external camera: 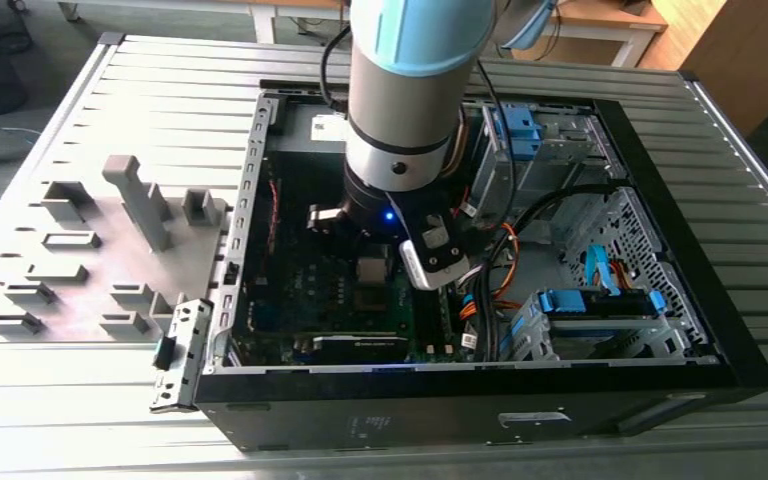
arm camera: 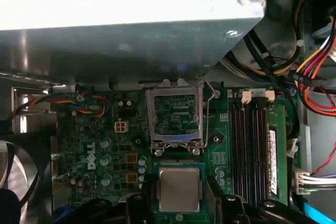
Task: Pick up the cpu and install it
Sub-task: 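Place the cpu into insertion slot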
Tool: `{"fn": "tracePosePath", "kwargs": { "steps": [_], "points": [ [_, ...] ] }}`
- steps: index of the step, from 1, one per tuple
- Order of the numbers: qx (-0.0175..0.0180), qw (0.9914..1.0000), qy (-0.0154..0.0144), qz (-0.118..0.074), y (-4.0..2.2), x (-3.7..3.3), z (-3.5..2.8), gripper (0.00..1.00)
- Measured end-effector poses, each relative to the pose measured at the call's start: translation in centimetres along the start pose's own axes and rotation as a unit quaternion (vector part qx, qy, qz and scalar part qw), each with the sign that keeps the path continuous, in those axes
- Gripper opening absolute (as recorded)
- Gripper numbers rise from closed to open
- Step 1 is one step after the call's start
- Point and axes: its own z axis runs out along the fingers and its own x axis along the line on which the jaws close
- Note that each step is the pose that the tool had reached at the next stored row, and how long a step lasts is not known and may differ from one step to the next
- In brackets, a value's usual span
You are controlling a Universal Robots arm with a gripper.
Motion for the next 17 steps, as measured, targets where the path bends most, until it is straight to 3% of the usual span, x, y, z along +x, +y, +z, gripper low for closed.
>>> {"fn": "tracePosePath", "kwargs": {
  "steps": [17],
  "points": [
    [0.0008, 0.99994, 0.0000, -0.011, -0.23, 0.11, 1.39, 0.47]
  ]
}}
